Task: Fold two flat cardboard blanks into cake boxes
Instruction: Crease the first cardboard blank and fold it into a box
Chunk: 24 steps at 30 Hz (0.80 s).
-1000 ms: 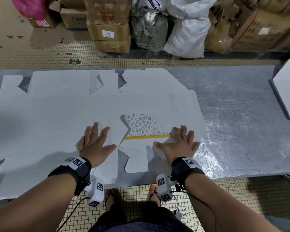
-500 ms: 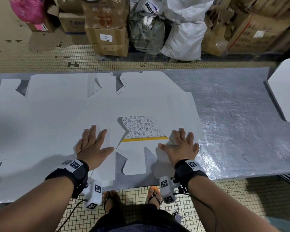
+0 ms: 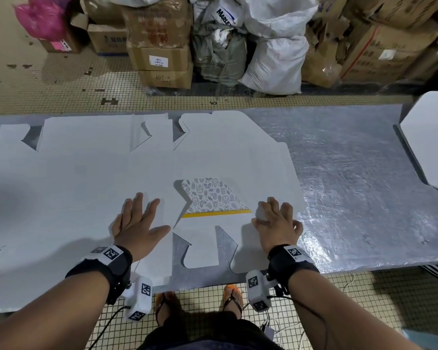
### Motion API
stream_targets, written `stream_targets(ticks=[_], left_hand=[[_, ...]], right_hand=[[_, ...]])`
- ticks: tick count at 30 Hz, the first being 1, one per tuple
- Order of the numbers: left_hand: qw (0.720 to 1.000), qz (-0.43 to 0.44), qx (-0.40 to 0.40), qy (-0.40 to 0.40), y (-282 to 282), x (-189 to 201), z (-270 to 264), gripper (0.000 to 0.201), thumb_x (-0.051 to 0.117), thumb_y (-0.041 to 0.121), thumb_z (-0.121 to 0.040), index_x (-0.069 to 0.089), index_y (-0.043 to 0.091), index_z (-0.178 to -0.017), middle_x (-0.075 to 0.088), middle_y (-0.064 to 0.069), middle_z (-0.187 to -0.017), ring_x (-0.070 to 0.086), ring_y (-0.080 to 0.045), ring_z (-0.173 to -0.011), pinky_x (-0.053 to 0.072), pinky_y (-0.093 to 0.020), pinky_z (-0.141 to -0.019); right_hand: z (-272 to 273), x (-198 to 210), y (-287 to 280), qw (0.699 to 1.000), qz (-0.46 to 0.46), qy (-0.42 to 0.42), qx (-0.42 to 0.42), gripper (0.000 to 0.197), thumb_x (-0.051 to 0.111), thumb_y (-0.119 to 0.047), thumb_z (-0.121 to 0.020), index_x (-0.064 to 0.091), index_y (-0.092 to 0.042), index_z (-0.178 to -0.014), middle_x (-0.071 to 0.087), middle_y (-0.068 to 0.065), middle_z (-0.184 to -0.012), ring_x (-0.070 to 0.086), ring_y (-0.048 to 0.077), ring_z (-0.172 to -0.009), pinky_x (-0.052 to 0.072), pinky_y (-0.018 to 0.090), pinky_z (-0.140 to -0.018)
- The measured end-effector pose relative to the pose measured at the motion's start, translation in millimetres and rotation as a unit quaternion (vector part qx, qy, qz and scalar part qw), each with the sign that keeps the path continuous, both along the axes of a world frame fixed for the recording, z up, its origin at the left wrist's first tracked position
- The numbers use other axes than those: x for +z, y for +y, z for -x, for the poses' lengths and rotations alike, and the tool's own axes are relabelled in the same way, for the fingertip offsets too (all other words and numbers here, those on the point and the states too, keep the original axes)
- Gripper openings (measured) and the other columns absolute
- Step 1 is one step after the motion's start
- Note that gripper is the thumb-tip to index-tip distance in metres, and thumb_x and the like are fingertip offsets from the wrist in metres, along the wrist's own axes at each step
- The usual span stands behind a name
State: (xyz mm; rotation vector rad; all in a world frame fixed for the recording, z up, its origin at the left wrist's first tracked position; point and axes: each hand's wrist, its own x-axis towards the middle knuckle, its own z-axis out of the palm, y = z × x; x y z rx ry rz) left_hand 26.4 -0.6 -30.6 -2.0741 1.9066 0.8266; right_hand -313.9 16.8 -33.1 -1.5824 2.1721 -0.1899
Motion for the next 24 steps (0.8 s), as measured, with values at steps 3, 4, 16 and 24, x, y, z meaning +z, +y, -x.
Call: stream_targets(ticks=[3,4,16,24], left_hand=[[1.0,-0.003,0.0,0.002,-1,0,-1,0.078,0.027,0.076,-0.088,-0.009,0.052,-0.153,-0.04,0.02,-0.151,-0.036,-0.012,-0.145,-0.015,-0.034,-0.119],[1.0,-0.004,0.0,0.002,-1,0,-1,0.077,0.029,0.075,-0.089,-0.009,0.051,-0.153,-0.04,0.019,-0.151,-0.036,-0.012,-0.145,-0.015,-0.034,-0.119],[1.0,-0.004,-0.003,-0.01,-1,-1,-1,0.078,0.029,0.076,-0.09,-0.012,0.052,-0.152,-0.044,0.021,-0.144,-0.037,-0.011,-0.144,-0.015,-0.034,-0.119],[1.0,0.001,0.004,0.013,-1,3,1,0.077,0.037,0.068,-0.094,-0.008,0.048,-0.154,-0.038,0.019,-0.152,-0.035,-0.012,-0.145,-0.013,-0.036,-0.12]], right_hand=[[0,1,1,1.0,0.008,-0.021,-0.012,0.042,0.058,-0.03,-0.089,0.049,-0.046,-0.126,0.029,-0.028,-0.145,0.011,0.0,-0.141,0.011,0.032,-0.099],[0,1,1,0.999,0.011,-0.032,-0.016,0.04,0.058,-0.027,-0.089,0.05,-0.045,-0.125,0.03,-0.027,-0.144,0.013,0.001,-0.141,0.012,0.032,-0.099],[1,4,-6,0.999,-0.016,-0.028,-0.043,0.044,0.058,-0.024,-0.087,0.056,-0.05,-0.122,0.034,-0.029,-0.148,0.011,-0.001,-0.141,0.015,0.031,-0.097],[1,8,1,1.0,-0.004,0.022,0.001,0.04,0.051,-0.03,-0.095,0.048,-0.047,-0.132,0.035,-0.022,-0.147,0.017,0.007,-0.14,0.022,0.041,-0.103]])
